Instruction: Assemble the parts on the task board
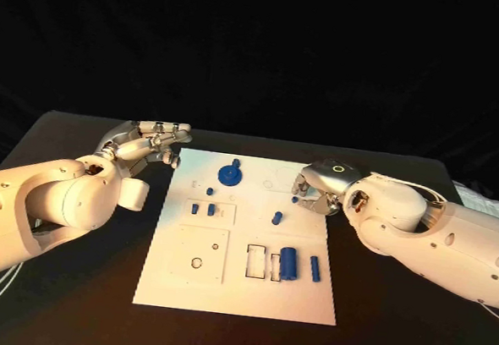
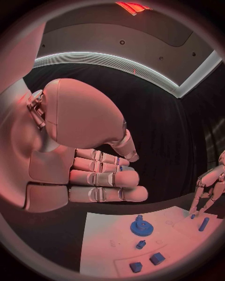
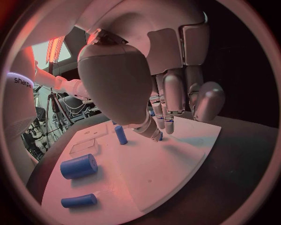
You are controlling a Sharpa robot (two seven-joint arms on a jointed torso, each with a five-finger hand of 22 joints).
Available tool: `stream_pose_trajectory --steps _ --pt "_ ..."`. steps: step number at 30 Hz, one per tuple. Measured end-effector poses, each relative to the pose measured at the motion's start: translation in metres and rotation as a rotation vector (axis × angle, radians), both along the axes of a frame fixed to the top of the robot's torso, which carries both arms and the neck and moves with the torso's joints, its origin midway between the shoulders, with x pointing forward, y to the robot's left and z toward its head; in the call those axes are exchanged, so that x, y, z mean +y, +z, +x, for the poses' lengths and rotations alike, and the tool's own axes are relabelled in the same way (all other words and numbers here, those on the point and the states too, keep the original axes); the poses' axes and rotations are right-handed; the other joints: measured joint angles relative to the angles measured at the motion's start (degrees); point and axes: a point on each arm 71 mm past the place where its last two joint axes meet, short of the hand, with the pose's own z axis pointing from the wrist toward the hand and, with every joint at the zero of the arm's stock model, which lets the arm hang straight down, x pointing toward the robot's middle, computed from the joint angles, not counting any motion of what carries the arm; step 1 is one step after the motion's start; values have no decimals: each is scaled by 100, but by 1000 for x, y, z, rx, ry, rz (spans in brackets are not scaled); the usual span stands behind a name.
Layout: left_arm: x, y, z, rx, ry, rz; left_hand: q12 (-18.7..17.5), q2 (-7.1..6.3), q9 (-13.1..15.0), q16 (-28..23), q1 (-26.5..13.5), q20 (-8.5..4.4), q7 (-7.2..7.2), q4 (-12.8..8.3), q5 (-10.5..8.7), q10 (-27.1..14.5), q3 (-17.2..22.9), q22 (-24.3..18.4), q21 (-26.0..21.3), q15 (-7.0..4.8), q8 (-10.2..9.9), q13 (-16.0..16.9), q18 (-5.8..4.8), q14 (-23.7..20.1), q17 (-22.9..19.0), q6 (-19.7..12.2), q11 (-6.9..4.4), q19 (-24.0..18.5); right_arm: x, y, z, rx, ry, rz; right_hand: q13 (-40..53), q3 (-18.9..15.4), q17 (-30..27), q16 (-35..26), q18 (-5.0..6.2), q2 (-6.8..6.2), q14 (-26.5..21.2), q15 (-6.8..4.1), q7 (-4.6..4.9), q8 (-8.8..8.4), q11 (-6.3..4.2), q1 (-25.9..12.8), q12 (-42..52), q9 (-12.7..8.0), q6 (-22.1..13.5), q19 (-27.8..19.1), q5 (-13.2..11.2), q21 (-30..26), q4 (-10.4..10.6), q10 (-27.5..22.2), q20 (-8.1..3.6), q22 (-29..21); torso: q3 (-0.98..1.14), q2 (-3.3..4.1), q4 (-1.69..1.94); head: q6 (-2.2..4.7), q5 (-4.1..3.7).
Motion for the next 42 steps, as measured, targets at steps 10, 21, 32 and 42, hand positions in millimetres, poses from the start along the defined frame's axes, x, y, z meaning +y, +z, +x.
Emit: stream_pose_trajectory --steps 10,21,32,42 --pt "-1 0 0 7 1 -11 40 0 0 0 0 0 20 -16 0 -42 -16 -10 0 1 0 -1 0 -1 -3 -21 -1 0 6 -6 2 10 11 -11 -133 191 -16 0 0 0 0 0 -6 -5 -32 0 -24 24 68 17 0 0 -49 110 -17 0 1 0 2 -47 6" --pt "-3 -1 0 11 -4 -11 40 0 1 0 0 0 41 -31 0 -50 -31 5 0 3 -1 -1 -1 -3 27 -42 8 0 9 -10 5 19 10 -17 -210 317 -21 0 0 38 0 1 -11 -10 -18 -38 -45 32 135 38 -35 0 -113 167 -38 13 1 -1 2 -72 7" --pt "-3 -1 0 16 -7 -9 44 0 1 0 0 0 41 -55 0 -94 -55 -25 -2 10 -1 -1 0 -10 1 -43 10 0 11 -10 8 20 12 -16 -322 608 -4 0 0 139 21 -20 -1 4 -40 17 -80 80 308 59 -71 0 -373 412 -59 70 2 -3 2 -91 11" --pt "-3 -1 0 21 -10 -6 66 23 1 0 23 0 41 -71 0 -94 -71 -62 -78 11 -1 -2 0 -10 -36 -83 10 0 10 -11 4 8 10 13 -369 882 25 34 0 193 21 -20 23 23 9 -8 -66 120 371 79 -42 50 -554 520 -79 157 6 -9 -2 -83 7"
